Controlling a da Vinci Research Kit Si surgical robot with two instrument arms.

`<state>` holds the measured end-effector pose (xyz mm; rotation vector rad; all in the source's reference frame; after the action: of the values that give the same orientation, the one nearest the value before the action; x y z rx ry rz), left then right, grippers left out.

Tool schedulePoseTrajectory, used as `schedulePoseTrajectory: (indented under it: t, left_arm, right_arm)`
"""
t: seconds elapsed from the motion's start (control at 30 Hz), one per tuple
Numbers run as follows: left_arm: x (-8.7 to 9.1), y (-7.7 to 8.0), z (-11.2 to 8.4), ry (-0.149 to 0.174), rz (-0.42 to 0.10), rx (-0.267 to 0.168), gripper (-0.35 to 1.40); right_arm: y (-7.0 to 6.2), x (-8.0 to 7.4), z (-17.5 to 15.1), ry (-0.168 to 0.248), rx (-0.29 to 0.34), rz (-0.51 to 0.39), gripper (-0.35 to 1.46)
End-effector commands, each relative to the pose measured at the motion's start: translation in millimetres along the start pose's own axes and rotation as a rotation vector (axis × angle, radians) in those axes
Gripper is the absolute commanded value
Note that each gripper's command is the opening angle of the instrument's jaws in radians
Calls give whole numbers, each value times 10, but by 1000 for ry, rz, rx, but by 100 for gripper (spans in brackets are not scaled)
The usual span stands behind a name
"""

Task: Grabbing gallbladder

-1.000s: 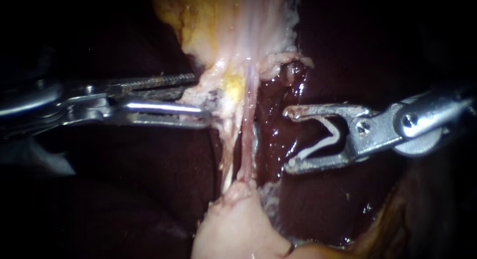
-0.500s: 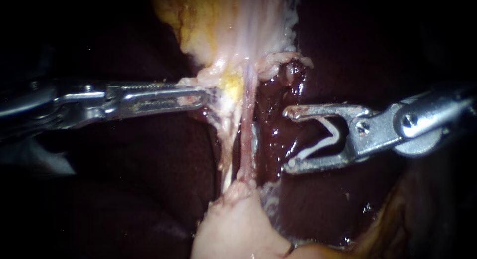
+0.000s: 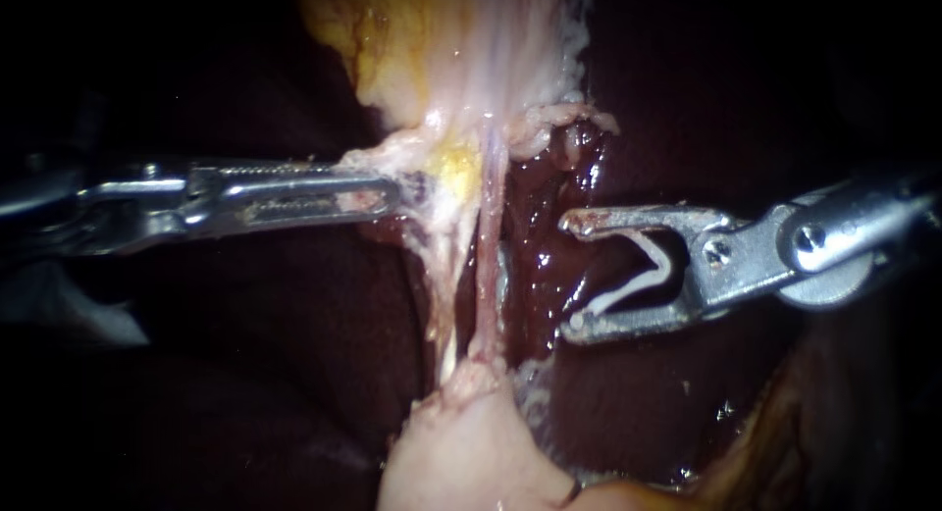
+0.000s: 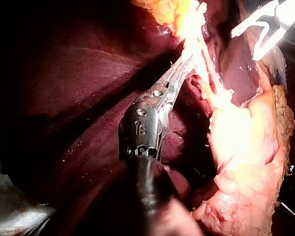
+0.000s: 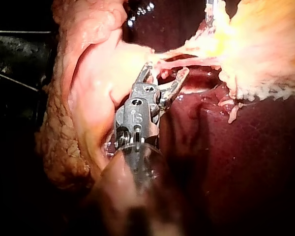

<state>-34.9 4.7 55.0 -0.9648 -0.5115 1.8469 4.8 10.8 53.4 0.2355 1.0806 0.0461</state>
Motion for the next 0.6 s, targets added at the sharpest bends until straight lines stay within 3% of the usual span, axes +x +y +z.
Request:
schedulePoseTrajectory:
  t: [0.03,0.3,0.6]
  left_arm:
    - [5,0,-5,-1,-5,-6,-35]
    - [47,-8,-57,41,-36,14,-35]
    - [57,-20,-76,61,-33,28,-35]
  right_arm:
    - [0,0,0,0,0,0,50]
    - [0,0,0,0,0,0,50]
    - [0,0,0,0,0,0,50]
